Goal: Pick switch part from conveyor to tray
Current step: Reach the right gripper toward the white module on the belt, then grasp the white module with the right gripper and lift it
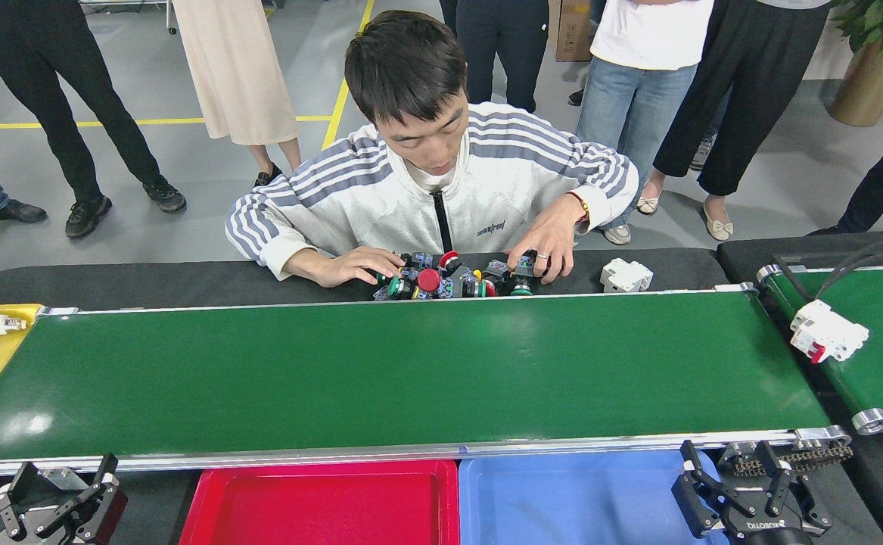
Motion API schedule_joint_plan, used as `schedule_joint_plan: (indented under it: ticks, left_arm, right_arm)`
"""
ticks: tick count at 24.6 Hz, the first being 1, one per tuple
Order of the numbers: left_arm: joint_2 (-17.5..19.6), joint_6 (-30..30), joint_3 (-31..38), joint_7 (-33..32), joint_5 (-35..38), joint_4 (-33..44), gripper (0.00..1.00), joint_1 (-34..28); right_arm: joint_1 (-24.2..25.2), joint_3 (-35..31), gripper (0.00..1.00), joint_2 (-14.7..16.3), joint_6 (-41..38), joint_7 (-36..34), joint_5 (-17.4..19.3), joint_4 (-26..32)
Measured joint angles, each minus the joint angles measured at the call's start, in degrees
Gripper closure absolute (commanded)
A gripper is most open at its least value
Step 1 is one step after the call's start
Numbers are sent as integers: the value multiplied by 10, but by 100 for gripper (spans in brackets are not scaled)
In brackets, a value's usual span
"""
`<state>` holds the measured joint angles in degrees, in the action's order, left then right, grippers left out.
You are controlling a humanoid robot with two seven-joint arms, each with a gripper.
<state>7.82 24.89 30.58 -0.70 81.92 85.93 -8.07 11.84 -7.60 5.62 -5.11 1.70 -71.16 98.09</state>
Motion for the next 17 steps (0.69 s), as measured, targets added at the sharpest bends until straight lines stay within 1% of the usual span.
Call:
schedule_joint_plan:
  ticks: [3,6,9,13,15,17]
  left_arm:
    - [0,-1,0,0,0,0,0,0]
    - [0,-1,0,0,0,0,0,0]
    - [0,-4,0,0,0,0,0,0]
    - [0,0,0,0,-1,0,0,0]
    - [0,1,0,0,-1,0,0,0]
    - [0,1,-1,0,-1,0,0,-1]
  right_arm:
    - [-23,-11,0,0,0,2,0,-11]
    - [-27,-14,0,1,0,3,0,-25]
    - [-35,-21,0,14,-1,8,3,-45]
    - [-86,-36,0,33,-1,38,18,-91]
    - [-119,-37,0,43,-2,53,19,-117]
    - [-147,-37,0,46,-2,66,19,-149]
